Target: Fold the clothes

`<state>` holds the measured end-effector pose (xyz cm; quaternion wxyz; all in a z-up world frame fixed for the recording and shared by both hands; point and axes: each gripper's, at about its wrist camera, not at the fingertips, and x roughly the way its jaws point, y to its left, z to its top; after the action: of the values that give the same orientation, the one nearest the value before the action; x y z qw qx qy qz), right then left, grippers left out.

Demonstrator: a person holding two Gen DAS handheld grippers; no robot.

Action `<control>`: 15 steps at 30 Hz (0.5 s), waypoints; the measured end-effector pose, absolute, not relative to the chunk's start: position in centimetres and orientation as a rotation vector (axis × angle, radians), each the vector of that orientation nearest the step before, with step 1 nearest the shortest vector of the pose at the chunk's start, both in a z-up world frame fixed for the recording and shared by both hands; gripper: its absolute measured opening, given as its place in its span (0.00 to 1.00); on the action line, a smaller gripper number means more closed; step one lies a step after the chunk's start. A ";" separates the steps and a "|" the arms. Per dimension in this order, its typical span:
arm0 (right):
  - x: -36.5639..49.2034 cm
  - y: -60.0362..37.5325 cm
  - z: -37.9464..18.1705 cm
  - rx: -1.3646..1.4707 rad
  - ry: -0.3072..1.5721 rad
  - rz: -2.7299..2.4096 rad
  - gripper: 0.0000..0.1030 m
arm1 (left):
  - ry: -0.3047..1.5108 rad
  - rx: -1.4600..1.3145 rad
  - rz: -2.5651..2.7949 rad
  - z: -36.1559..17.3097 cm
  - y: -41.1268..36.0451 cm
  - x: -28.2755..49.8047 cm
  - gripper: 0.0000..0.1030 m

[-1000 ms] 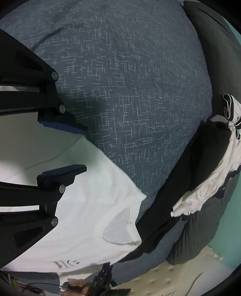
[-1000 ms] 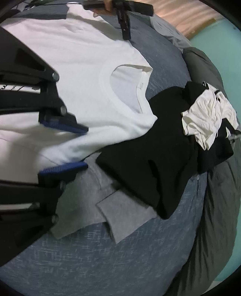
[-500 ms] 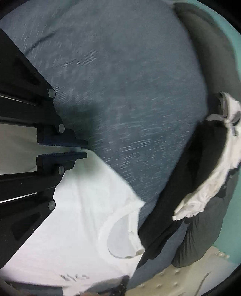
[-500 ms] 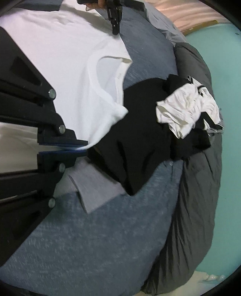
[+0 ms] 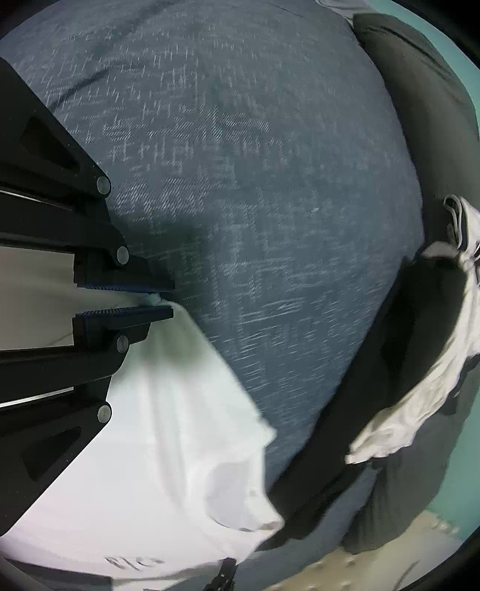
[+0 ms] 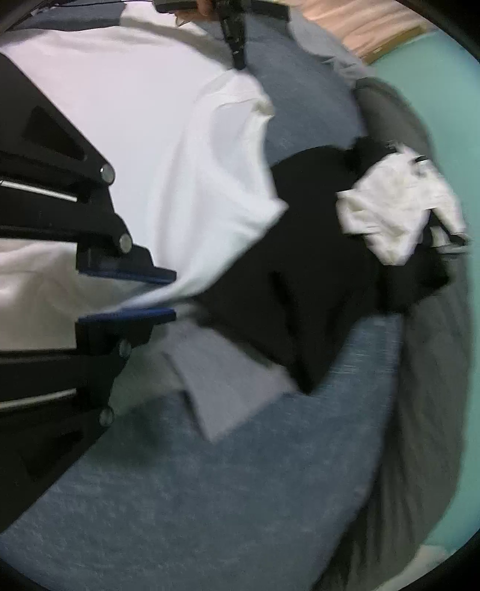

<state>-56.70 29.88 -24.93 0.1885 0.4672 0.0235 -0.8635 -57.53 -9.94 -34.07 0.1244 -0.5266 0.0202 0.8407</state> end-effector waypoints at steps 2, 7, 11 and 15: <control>-57.3 29.7 -23.6 1.246 -0.006 -2.437 0.31 | 0.063 -1.512 2.453 -33.6 -9.4 -58.0 0.09; -59.4 24.7 -24.2 1.291 0.135 -2.362 0.32 | 0.098 -1.484 2.405 -33.9 -7.1 -59.1 0.10; -61.1 21.1 -26.0 1.344 0.299 -2.337 0.32 | 0.187 -1.480 2.374 -34.6 -5.9 -59.5 0.10; -61.2 20.2 -27.4 1.339 0.363 -2.312 0.12 | 0.192 -1.454 2.353 -35.0 -5.7 -59.6 0.07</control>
<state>-61.22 20.17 -27.42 0.2207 0.4844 0.1312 -0.8363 -59.58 -5.71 -35.02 0.1837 -0.5154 0.0681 0.8342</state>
